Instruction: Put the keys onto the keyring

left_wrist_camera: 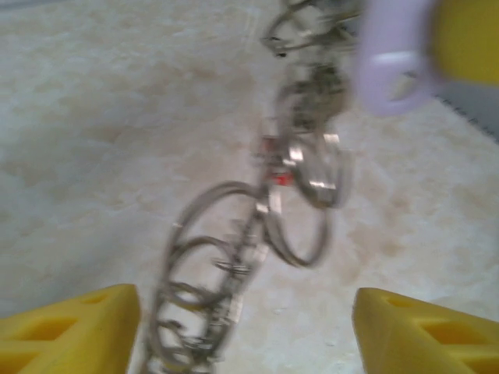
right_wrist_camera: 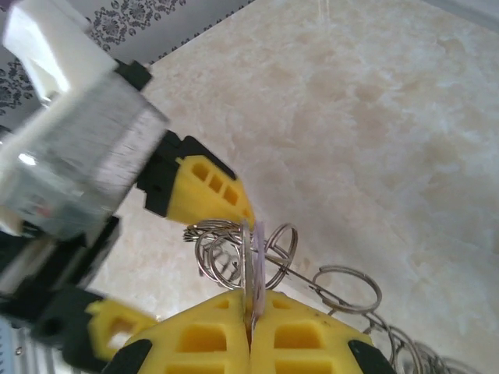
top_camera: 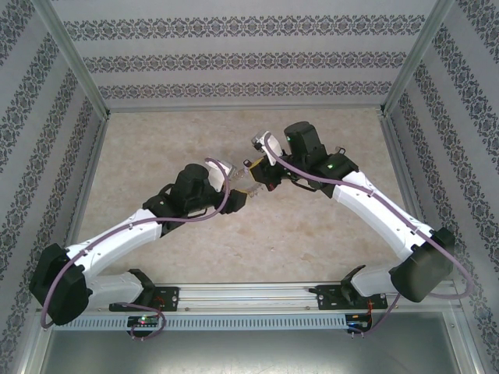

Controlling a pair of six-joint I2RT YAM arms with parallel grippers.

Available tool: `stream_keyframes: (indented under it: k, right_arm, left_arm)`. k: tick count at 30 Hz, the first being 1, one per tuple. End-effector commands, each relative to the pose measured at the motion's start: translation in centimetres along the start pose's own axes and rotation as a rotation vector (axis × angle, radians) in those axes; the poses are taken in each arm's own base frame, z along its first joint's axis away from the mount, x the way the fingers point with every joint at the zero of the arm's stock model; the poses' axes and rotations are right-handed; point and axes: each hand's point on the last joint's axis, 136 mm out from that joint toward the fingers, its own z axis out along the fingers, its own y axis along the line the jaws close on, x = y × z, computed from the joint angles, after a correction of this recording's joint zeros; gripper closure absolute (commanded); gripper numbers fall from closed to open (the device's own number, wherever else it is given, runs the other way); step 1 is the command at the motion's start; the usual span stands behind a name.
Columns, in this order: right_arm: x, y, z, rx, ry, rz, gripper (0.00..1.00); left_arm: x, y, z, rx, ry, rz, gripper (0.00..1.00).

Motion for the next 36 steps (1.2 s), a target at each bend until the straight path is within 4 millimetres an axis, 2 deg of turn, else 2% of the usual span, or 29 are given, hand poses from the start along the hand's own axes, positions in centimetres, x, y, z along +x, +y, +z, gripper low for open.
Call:
stream_keyframes:
  k: [1, 2, 6, 11, 16, 19, 23, 26, 36]
  right_arm:
    - [-1.0, 1.4, -1.3, -0.031, 0.008, 0.071, 1.0]
    - [-0.9, 1.6, -1.5, -0.035, 0.014, 0.086, 1.0]
    - [0.9, 3.1, -3.1, -0.067, 0.087, 0.22, 1.0]
    - [4.2, 5.2, -3.9, -0.123, 0.216, 0.367, 1.0]
    - [7.5, 7.5, -4.5, -0.219, 0.349, 0.474, 1.0]
    - [9.7, 7.7, -5.3, -0.203, 0.434, 0.475, 1.0]
    - [12.5, 6.6, -6.8, -0.094, 0.581, 0.415, 1.0]
    - [13.5, 5.9, -7.2, -0.052, 0.644, 0.396, 1.0]
    - [13.6, 5.2, -7.2, -0.023, 0.65, 0.36, 1.0]
  left_arm:
    - [-1.3, 1.7, 0.2, -0.114, -0.062, 0.146, 0.36]
    - [-1.3, 1.7, 0.4, -0.117, -0.061, 0.166, 0.38]
    - [-1.2, 1.6, 1.4, -0.103, -0.035, 0.271, 0.58]
    - [-0.6, 1.6, 2.8, -0.089, -0.001, 0.289, 0.82]
    - [-0.2, 1.9, 3.5, -0.093, 0.008, 0.307, 0.9]
    - [-0.1, 1.6, 3.7, -0.073, 0.021, 0.345, 0.98]
    - [0.1, 2.0, 3.8, -0.093, 0.051, 0.373, 1.0]
    - [0.2, 2.5, 3.7, -0.122, 0.057, 0.394, 1.0]
    - [-0.4, 4.3, 3.2, -0.236, 0.065, 0.458, 1.0]
